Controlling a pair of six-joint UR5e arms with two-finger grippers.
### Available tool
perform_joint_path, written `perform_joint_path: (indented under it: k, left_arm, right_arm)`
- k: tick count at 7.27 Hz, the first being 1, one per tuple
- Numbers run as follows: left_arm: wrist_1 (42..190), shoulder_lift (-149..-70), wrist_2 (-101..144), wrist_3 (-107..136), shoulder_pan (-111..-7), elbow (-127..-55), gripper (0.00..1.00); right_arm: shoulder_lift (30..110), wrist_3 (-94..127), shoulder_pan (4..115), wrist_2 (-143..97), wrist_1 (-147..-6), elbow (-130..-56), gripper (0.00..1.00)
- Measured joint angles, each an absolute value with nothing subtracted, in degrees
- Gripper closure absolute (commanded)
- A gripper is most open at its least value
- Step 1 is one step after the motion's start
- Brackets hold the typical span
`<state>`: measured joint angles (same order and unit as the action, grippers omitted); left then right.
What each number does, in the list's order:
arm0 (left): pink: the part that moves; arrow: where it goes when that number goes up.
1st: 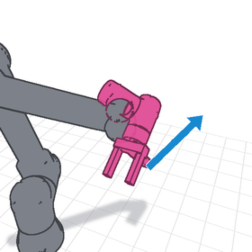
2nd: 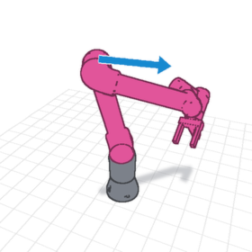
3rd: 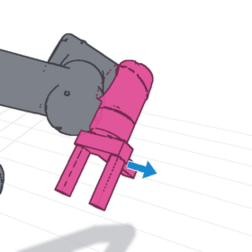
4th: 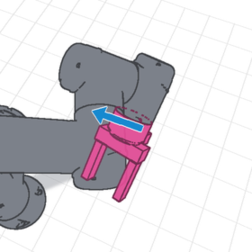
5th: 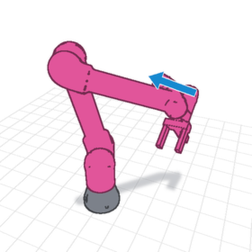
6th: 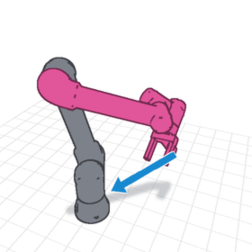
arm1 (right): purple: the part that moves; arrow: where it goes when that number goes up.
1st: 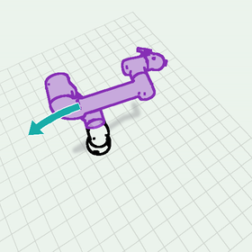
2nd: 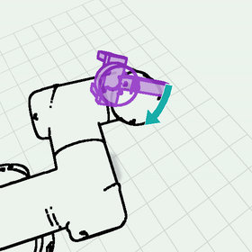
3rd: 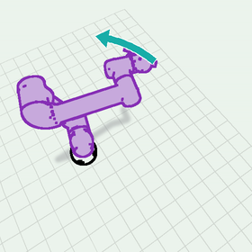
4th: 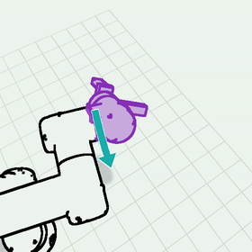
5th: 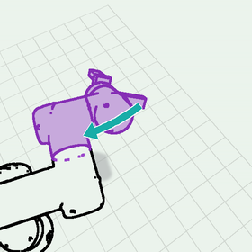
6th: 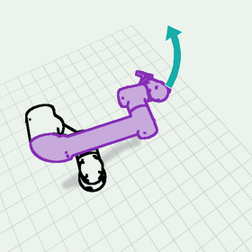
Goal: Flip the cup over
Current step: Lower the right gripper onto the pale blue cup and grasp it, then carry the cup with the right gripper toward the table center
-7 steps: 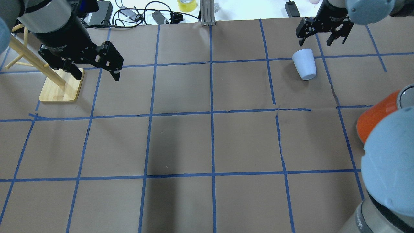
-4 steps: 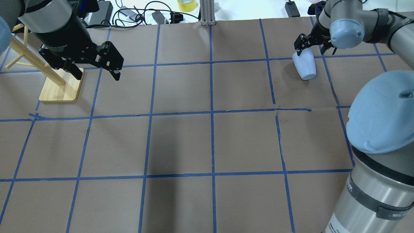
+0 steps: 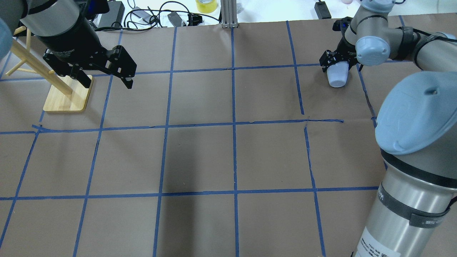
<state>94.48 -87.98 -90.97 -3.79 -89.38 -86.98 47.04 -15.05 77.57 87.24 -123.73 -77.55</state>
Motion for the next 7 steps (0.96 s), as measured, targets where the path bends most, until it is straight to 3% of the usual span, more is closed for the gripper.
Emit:
perform_joint_path:
  k: [1, 7]
  left_arm:
    - [94.5, -88.0, -91.0, -3.8, -89.4, -87.0, 0.0]
    - [94.4, -88.0, -91.0, -3.8, -89.4, -87.0, 0.0]
  right_arm:
    - [47.0, -15.0, 77.6, 87.2, -123.6, -77.6, 0.21]
    - [51.7, -16.6, 85.4, 85.3, -122.4, -76.6, 0.21]
